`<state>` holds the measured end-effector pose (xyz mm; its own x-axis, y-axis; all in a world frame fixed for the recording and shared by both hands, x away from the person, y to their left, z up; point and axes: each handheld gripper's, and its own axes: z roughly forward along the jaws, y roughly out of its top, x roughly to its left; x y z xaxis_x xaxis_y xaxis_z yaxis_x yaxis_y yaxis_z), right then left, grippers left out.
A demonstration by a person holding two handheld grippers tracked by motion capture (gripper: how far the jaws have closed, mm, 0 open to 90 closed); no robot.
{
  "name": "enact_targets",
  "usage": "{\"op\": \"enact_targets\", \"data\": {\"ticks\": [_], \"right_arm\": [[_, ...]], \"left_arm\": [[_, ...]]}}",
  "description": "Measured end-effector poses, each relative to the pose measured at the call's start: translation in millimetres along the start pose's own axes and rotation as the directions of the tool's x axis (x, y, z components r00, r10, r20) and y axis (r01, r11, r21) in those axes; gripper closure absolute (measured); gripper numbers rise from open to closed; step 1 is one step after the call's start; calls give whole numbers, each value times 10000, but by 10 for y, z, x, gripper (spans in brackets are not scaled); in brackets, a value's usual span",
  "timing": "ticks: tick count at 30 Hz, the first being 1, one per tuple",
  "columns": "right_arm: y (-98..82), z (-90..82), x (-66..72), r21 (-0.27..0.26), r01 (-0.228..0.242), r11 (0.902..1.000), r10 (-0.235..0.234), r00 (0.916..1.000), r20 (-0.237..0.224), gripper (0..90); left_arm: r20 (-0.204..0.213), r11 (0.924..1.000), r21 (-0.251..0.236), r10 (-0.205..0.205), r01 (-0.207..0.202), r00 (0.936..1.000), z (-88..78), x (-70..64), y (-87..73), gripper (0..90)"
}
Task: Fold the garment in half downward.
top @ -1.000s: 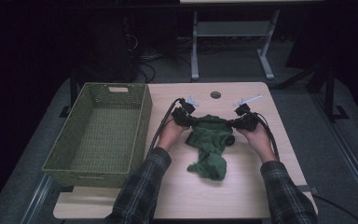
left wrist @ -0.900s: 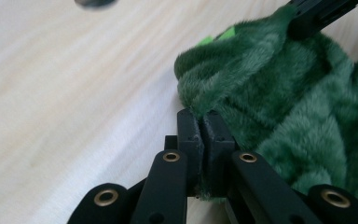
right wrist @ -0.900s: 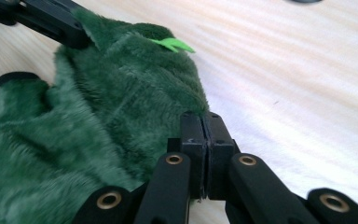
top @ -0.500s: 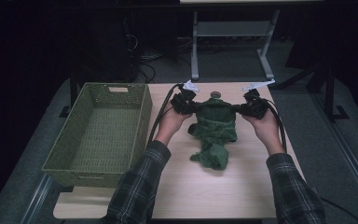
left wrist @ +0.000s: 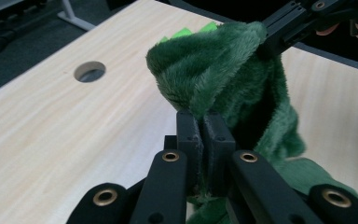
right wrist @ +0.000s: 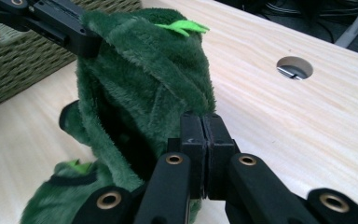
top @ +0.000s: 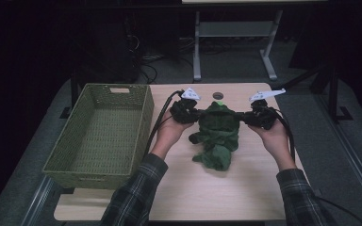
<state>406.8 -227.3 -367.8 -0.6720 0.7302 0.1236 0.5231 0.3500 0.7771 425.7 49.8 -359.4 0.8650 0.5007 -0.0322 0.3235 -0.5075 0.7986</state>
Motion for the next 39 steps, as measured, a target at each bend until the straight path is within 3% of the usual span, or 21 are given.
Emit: {"op": "enact_targets", "data": {"ticks": [7, 14, 27, 39], "right_arm": [[-108, -109, 126, -196, 176, 9997, -180, 9996, -198, 886], [-211, -224, 292, -414, 456, 9981, -474, 9979, -437, 884], [-491, -215, 557, -149, 742, 9971, -752, 9933, -883, 883], [-770, -235, 706, -195, 772, 9968, -789, 9902, -1151, 879]], "left_arm": [[401, 9996, -170, -219, 226, 9990, -113, -106, -58, 866], [557, 9998, -182, -38, 48, 9984, -190, -265, -166, 866], [1025, 9994, 121, 326, -340, 9942, -268, -511, -460, 866], [1358, 9985, 429, 267, -328, 9904, -280, -633, -707, 867]]}}
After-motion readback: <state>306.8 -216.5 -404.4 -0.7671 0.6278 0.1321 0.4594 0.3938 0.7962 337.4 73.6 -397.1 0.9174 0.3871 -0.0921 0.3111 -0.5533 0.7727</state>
